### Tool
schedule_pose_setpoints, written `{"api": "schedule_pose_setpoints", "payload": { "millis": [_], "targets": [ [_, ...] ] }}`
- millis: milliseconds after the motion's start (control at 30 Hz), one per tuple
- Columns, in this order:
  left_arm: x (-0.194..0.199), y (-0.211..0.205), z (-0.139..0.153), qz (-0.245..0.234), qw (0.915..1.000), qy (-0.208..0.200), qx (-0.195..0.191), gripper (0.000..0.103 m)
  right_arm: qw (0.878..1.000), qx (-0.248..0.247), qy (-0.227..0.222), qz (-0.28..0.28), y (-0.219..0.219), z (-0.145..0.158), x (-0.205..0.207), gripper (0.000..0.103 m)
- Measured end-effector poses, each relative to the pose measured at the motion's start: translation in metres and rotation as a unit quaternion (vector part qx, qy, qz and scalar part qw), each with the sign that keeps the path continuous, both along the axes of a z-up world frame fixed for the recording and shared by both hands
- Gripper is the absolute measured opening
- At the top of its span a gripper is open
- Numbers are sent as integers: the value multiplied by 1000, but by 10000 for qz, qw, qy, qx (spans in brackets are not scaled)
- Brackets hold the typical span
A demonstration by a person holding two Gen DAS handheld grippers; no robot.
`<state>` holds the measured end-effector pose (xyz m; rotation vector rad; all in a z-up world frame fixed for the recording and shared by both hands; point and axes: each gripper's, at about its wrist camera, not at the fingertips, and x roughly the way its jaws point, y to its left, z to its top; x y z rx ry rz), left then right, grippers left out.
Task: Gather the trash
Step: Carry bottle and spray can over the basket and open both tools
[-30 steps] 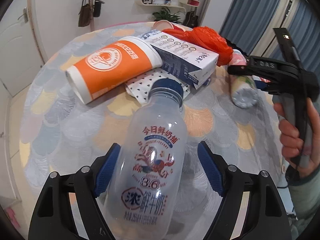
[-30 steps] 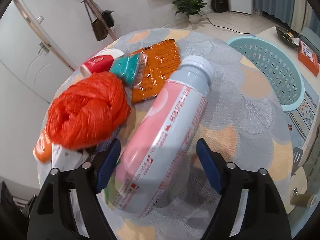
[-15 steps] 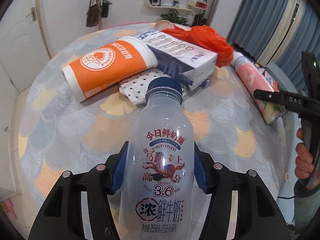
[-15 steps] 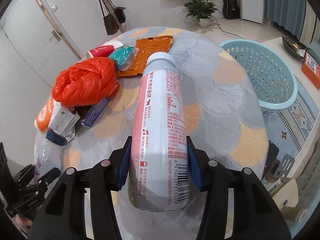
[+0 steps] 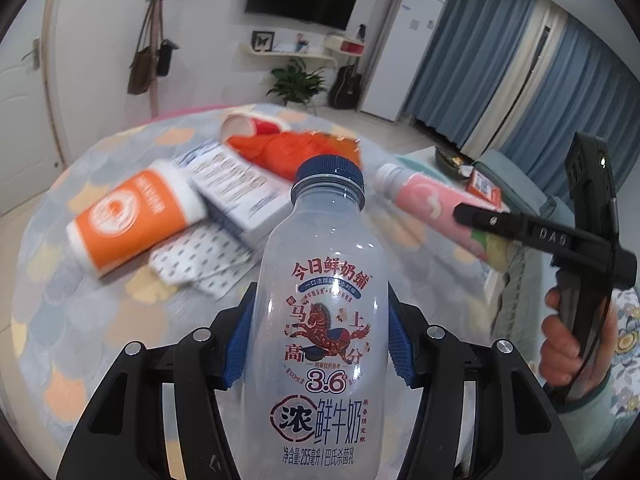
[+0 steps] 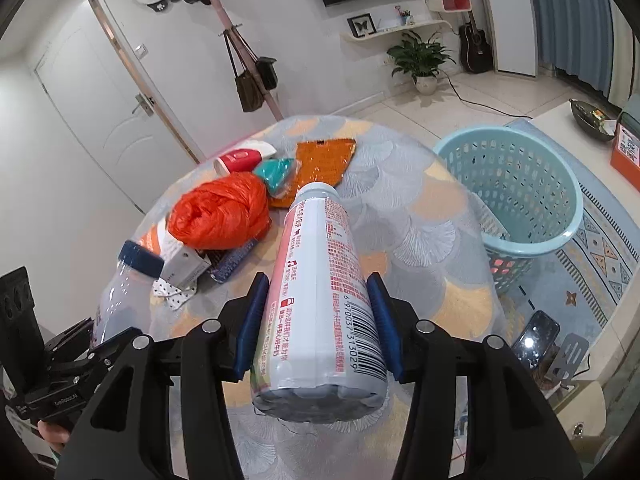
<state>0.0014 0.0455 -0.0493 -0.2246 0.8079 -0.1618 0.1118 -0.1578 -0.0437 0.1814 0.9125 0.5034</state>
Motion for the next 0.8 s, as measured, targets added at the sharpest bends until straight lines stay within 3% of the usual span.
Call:
{"api": "schedule_pose_setpoints", "payload": {
  "millis": [267,567,800],
  "targets": [
    [24,-28,25,-274,9990,-343,-57,55,9985,345,-307,-279,-31,24,1,47],
    [80,-81,62,-742,9944,-748,-17,55,9902,158,-928,-1036,-83,52,25,47],
    [140,-130,81,-1053,9908,-841,-124,55,9818,227,-864,-1674,-131,40,68,47]
  ]
}}
